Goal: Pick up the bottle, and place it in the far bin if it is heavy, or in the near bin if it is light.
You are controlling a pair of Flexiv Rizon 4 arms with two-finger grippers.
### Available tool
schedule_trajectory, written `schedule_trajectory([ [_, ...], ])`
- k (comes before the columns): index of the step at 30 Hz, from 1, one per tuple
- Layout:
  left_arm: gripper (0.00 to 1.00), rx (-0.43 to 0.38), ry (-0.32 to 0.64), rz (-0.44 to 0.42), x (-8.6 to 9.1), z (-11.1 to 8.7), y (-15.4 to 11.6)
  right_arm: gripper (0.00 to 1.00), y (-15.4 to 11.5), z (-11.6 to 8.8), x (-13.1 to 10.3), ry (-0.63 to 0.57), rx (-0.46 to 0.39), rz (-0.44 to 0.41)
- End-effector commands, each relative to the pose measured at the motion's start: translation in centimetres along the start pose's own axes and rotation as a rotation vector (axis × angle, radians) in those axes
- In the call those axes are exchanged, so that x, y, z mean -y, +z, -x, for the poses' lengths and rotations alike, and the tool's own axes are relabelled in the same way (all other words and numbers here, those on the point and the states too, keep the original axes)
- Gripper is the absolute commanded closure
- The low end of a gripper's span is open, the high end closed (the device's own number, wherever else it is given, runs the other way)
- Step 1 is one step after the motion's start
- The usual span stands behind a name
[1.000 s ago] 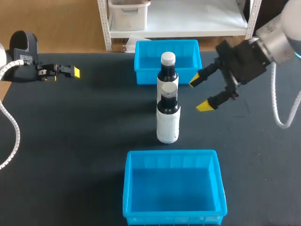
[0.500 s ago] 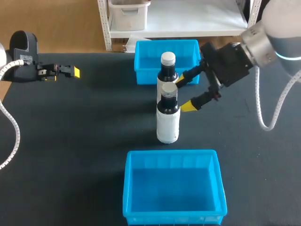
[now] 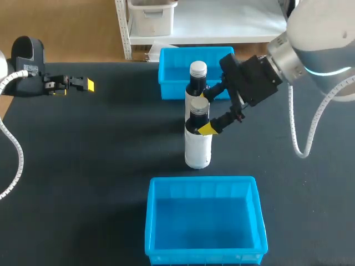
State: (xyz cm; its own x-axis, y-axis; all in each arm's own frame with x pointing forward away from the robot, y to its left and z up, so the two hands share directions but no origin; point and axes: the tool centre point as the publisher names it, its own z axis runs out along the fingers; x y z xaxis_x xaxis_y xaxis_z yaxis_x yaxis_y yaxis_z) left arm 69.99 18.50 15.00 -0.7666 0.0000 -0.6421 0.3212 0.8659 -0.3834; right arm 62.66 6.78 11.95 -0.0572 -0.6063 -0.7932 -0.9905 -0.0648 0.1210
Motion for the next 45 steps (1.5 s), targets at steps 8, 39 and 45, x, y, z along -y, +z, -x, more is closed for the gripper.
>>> schedule_trajectory([
  [8,0.0,0.0,0.0,0.0,0.0,0.0,0.0,0.0,0.56,0.5,0.06,0.03,0.021,-0.017],
  [39,0.0,0.0,0.0,0.0,0.0,0.0,0.0,0.04,1.17,0.42,-0.01,0.026,0.011,-0.028],
  [45,0.0,0.0,0.0,0.0,0.0,0.0,0.0,0.16,1.0,0.59,0.02,0.024,0.015,-0.032],
])
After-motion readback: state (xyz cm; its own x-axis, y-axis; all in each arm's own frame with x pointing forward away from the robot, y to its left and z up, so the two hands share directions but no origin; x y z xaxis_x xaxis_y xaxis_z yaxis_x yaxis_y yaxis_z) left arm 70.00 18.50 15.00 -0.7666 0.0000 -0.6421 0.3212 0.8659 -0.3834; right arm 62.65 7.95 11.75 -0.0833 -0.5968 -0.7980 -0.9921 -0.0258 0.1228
